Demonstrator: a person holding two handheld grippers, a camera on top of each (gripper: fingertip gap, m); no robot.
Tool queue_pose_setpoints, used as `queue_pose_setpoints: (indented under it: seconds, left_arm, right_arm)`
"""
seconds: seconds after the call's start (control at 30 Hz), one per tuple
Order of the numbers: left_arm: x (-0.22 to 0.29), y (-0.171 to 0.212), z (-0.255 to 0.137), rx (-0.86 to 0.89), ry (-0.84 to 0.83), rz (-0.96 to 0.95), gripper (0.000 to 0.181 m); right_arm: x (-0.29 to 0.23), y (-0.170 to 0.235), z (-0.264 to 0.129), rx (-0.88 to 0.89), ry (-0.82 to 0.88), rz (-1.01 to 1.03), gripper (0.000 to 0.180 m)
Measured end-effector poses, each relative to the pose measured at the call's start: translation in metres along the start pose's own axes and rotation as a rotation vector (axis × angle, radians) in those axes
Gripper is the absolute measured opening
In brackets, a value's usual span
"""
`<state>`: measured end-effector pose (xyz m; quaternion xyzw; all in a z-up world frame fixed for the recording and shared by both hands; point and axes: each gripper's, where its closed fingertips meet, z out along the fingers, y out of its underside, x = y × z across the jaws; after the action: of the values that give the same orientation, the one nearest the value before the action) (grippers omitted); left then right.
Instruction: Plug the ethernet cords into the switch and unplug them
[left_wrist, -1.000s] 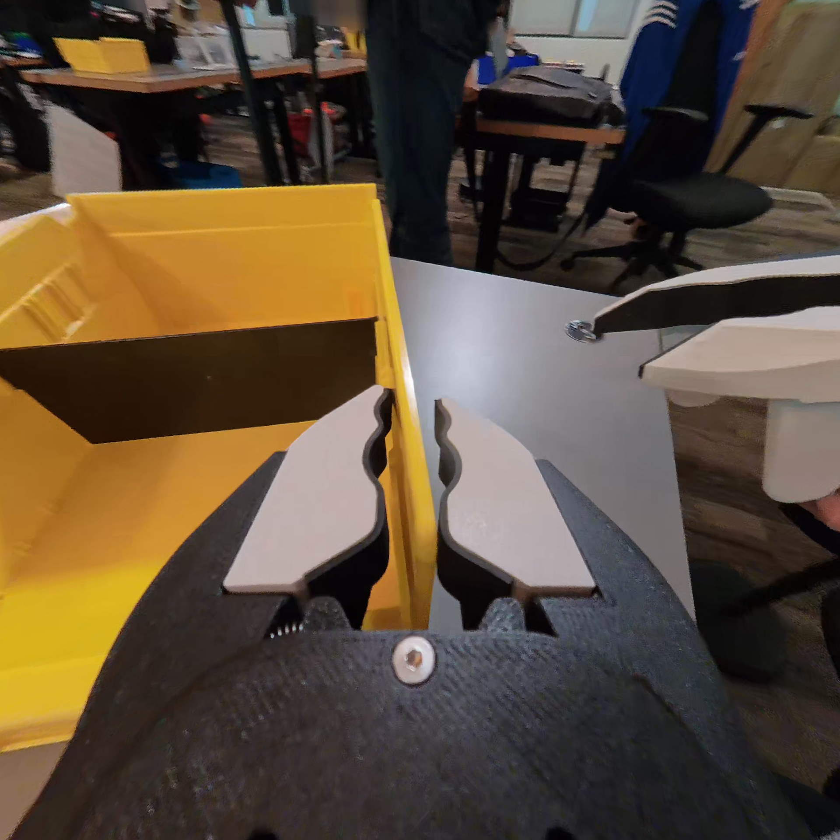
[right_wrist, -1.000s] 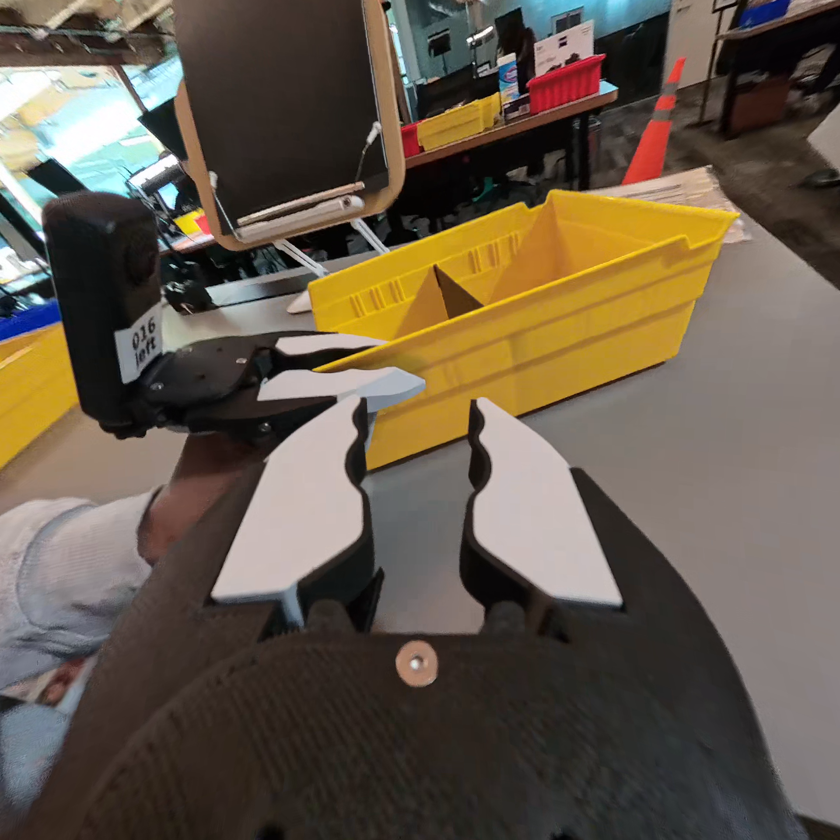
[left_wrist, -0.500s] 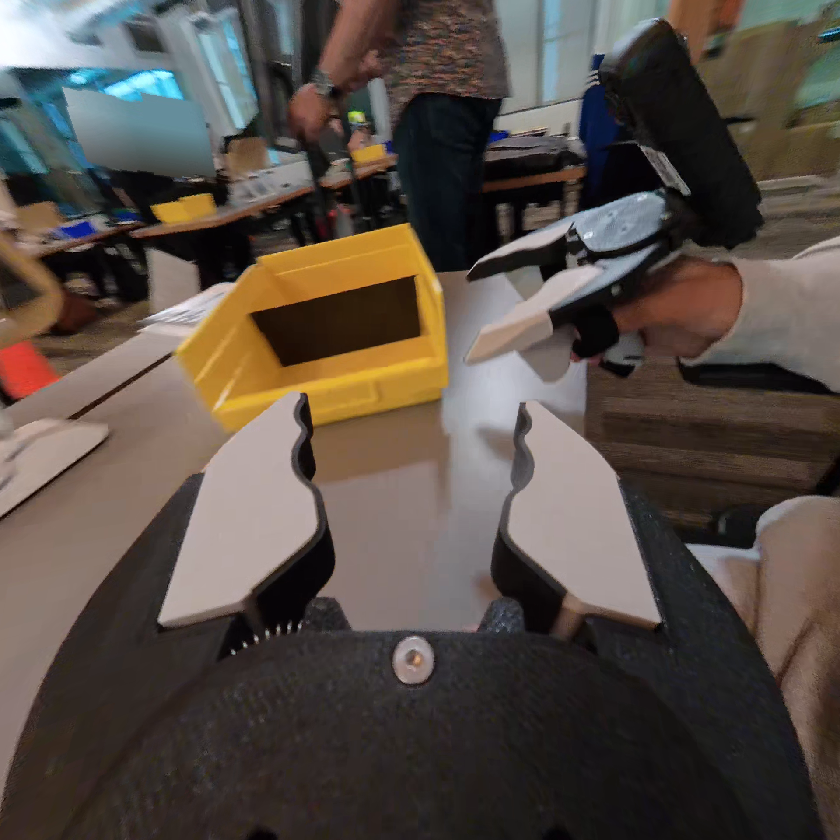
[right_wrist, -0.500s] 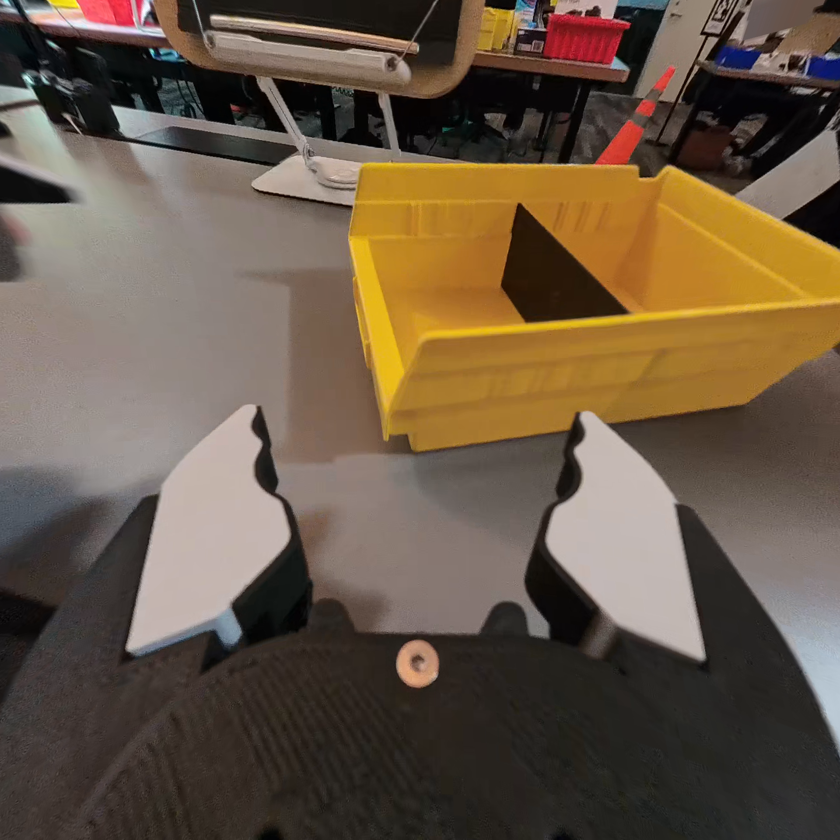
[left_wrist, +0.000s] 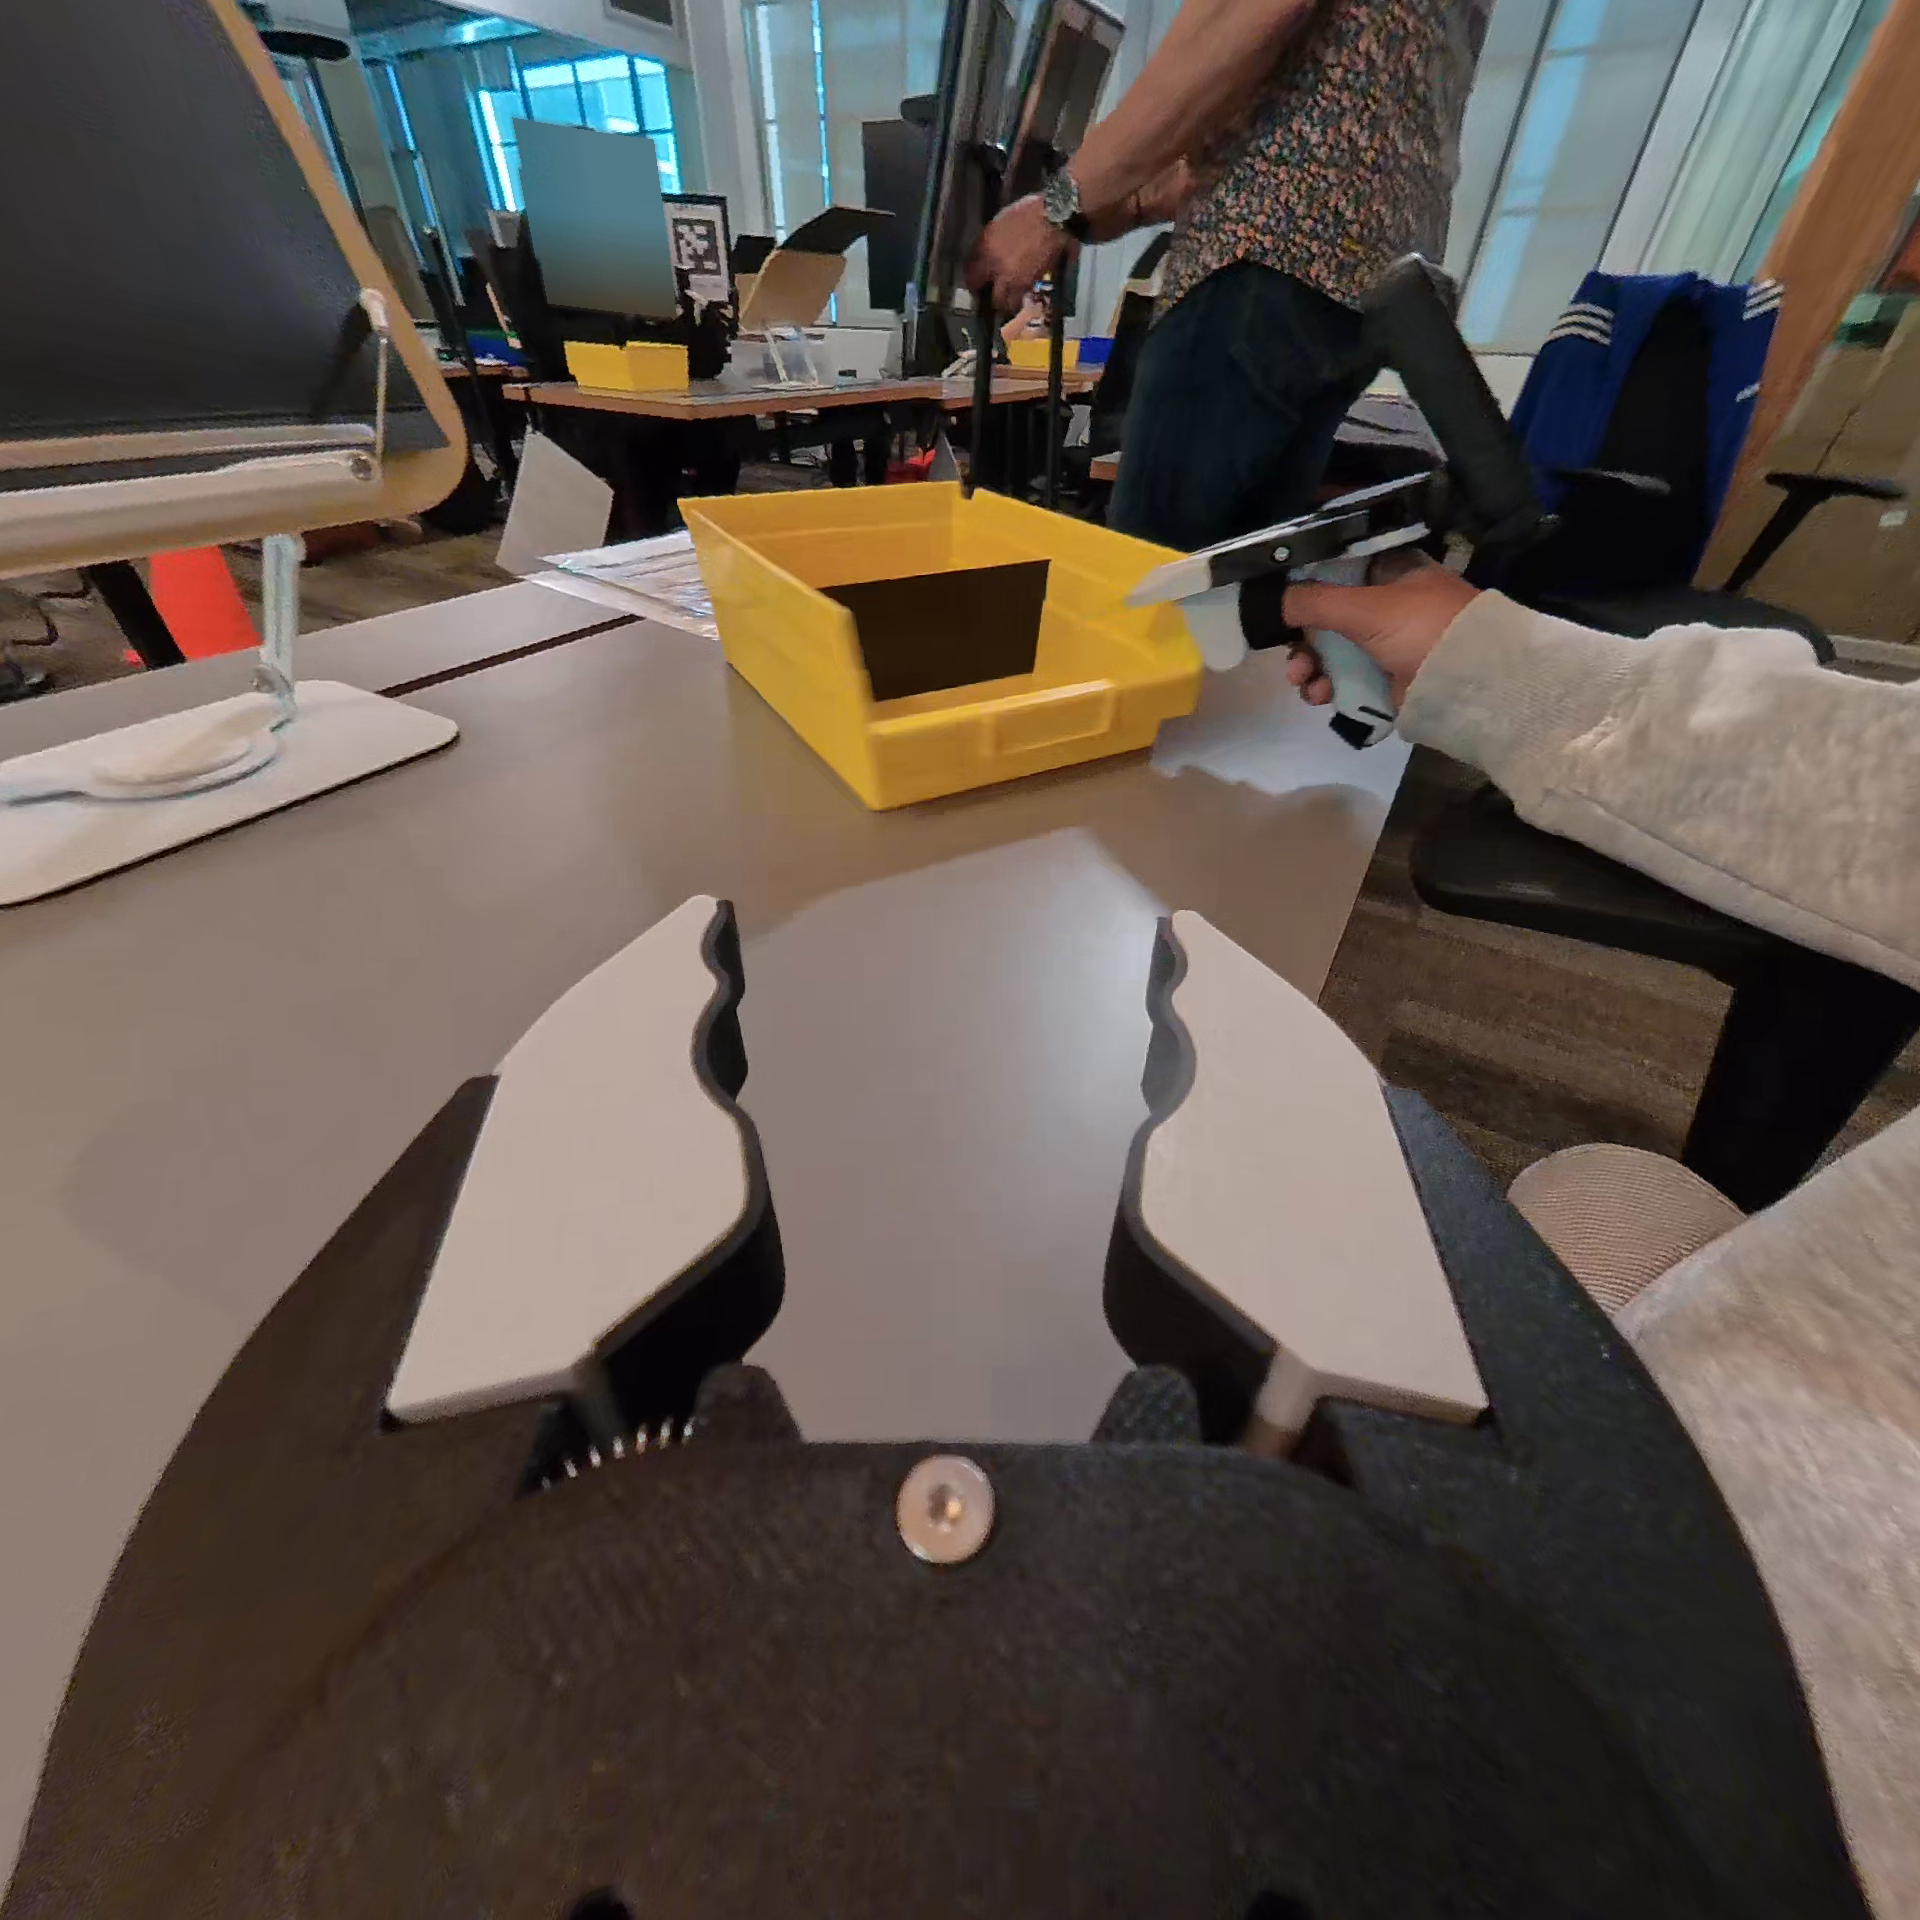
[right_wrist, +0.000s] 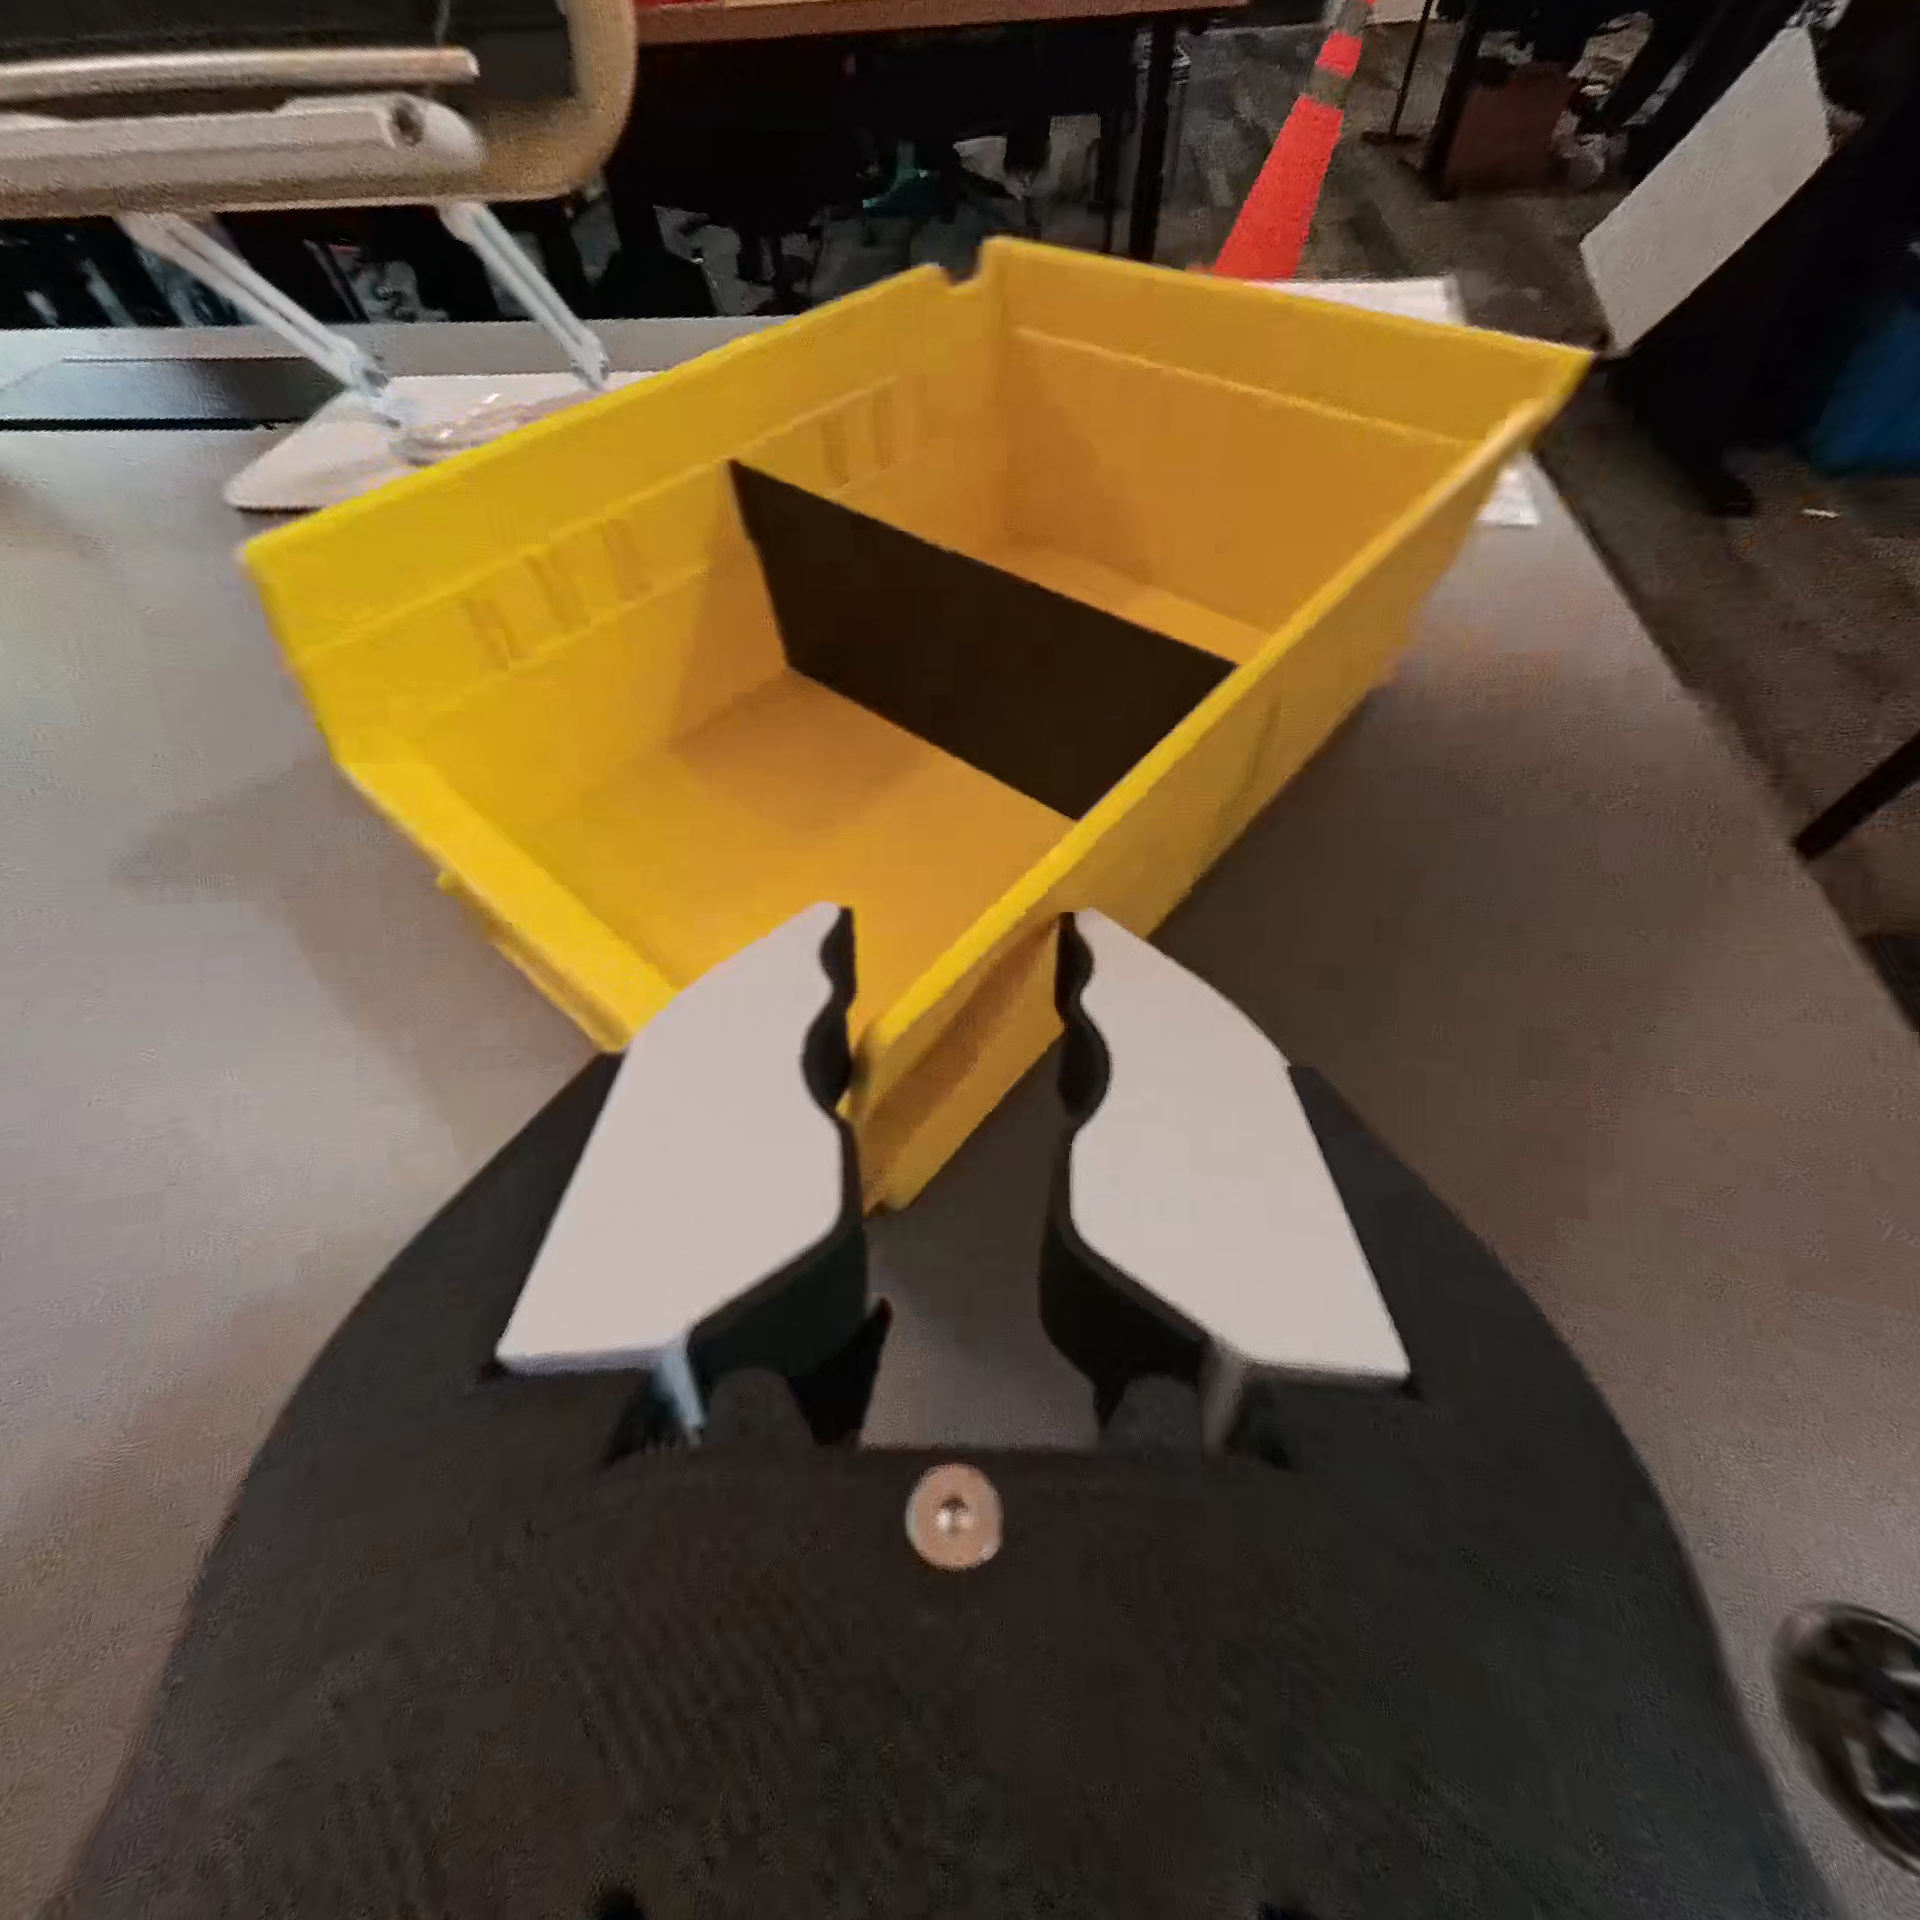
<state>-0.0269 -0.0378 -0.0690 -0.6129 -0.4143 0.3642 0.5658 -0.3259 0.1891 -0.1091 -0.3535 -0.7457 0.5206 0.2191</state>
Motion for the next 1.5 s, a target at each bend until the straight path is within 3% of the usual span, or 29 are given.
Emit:
queue_pose_setpoints:
  seconds: [0.1,0.2,0.33,0.5,0.67,0.73,0.83,0.9,1.03,1.17,1.27,1.4,1.5]
  left_arm:
    - [-0.007,0.0,-0.005,0.003,-0.027,-0.002,0.074]
    - [-0.011,0.003,-0.004,-0.007,-0.023,-0.024,0.073]
    - [-0.013,0.009,0.0,-0.021,-0.006,-0.069,0.072]
    - [-0.019,0.013,0.003,-0.035,-0.006,-0.07,0.071]
    - [-0.031,0.015,0.0,-0.039,-0.04,-0.076,0.071]
    - [-0.048,0.016,-0.005,-0.05,-0.123,-0.068,0.073]
    - [-0.1,0.007,-0.033,-0.036,-0.41,-0.027,0.092]
    - [-0.132,-0.01,-0.066,0.009,-0.595,0.05,0.102]
    - [-0.182,-0.031,-0.144,0.004,-0.907,0.238,0.109]
    - [-0.216,-0.013,-0.207,-0.043,-1.073,0.162,0.104]
    - [-0.236,0.017,-0.224,-0.133,-1.091,0.078,0.087]
    - [-0.245,0.051,-0.226,-0.253,-1.017,-0.014,0.024]
    - [-0.249,0.052,-0.234,-0.218,-1.003,-0.064,0.016]
  right_arm:
    - [0.046,0.001,-0.013,0.022,0.06,0.034,0.013]
    - [0.073,0.004,-0.024,0.054,0.049,0.063,0.003]
    - [0.081,0.008,-0.034,0.078,-0.031,0.098,0.003]
    - [0.082,0.01,-0.041,0.059,0.016,-0.014,0.004]
    - [0.095,0.012,-0.047,0.065,0.074,0.004,0.007]
    - [0.103,0.013,-0.051,0.07,0.112,0.033,0.01]
    - [0.116,0.015,-0.059,0.057,0.222,0.06,0.015]
    - [0.119,0.0,-0.072,0.082,0.317,0.027,0.028]
    - [0.055,-0.069,-0.111,0.33,0.281,-0.117,0.035]
    - [-0.083,-0.109,-0.118,0.564,-0.098,-0.181,0.022]
    - [-0.184,-0.082,-0.093,0.496,-0.431,-0.191,0.017]
    - [-0.267,-0.019,-0.067,0.243,-0.764,-0.151,0.018]
    - [-0.288,0.0,-0.064,0.143,-0.89,-0.11,0.017]
